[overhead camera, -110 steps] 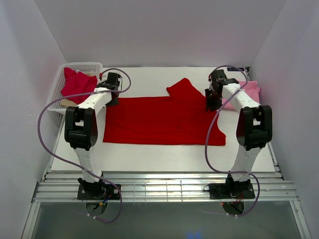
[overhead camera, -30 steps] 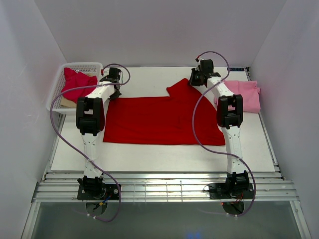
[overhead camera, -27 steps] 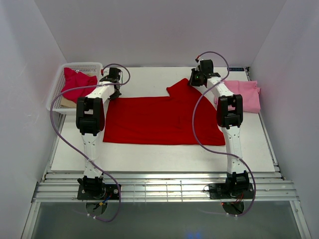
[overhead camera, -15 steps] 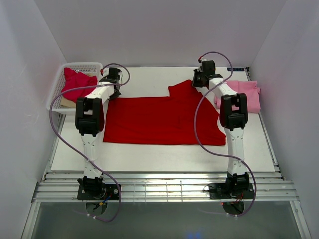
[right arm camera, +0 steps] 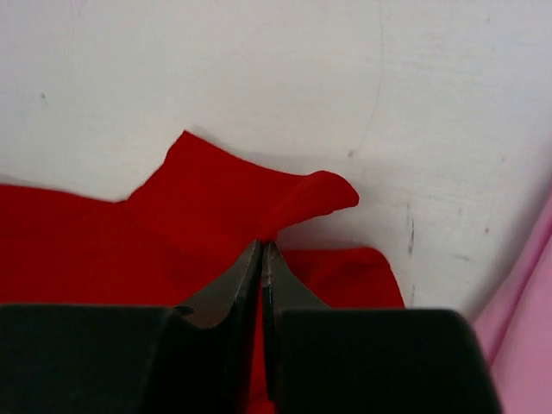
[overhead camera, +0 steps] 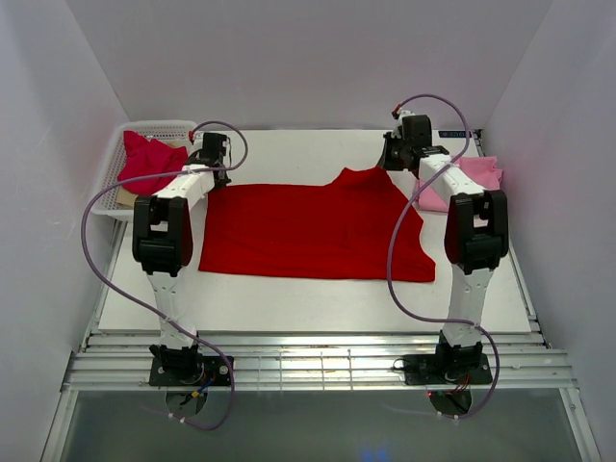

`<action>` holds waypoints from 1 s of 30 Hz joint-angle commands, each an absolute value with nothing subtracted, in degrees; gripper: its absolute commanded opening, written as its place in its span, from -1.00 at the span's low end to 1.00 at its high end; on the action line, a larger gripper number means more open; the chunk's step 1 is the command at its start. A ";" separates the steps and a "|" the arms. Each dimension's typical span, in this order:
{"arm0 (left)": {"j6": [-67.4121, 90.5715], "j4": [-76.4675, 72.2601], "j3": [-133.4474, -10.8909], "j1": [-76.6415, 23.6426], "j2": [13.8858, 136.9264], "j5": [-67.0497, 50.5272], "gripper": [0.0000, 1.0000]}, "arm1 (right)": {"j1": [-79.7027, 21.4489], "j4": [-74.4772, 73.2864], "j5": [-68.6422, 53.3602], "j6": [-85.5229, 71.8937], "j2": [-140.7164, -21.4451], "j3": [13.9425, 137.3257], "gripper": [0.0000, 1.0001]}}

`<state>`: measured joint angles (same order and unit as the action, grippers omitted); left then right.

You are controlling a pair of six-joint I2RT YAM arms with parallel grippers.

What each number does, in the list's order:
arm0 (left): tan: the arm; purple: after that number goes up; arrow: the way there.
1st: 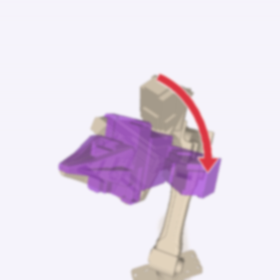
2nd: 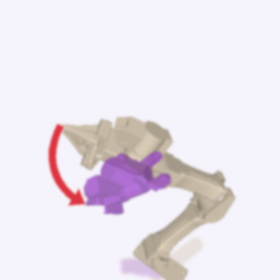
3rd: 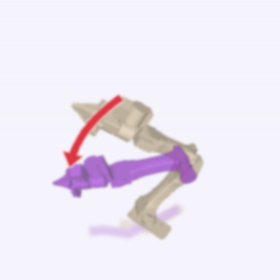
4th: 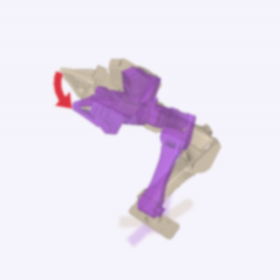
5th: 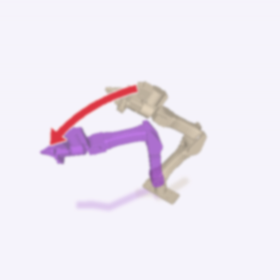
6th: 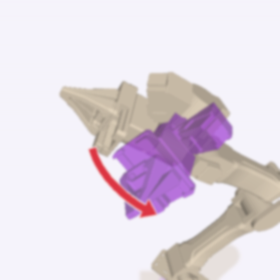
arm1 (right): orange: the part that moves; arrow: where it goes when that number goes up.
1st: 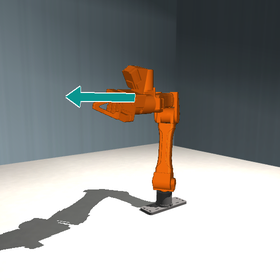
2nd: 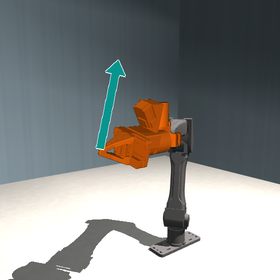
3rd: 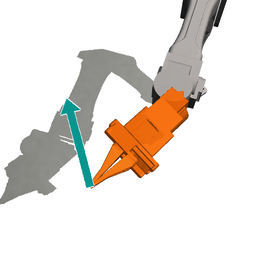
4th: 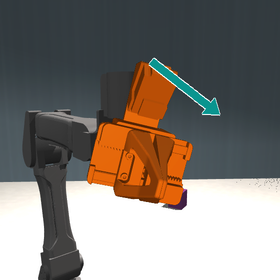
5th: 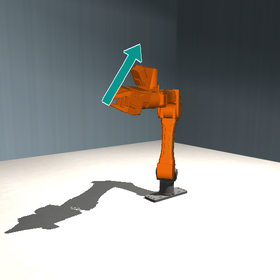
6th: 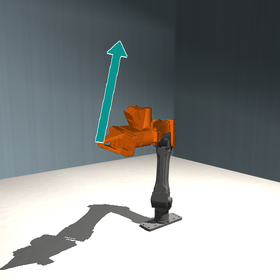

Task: Fold and stack the t-shirts
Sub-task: Grap the side of the flattened tshirt furthest away from the robot with both arms, then fold the other side of the tshirt into a rectangle

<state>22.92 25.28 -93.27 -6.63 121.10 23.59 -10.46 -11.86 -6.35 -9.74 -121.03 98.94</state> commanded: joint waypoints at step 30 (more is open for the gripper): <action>16.79 19.42 -70.41 -6.59 101.69 23.64 -1.00 | -10.72 -12.83 -4.57 -7.29 -82.97 58.37 -0.84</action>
<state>17.39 19.16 -71.68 -6.63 106.15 21.67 -10.61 -12.47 -5.89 -8.32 -85.97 59.99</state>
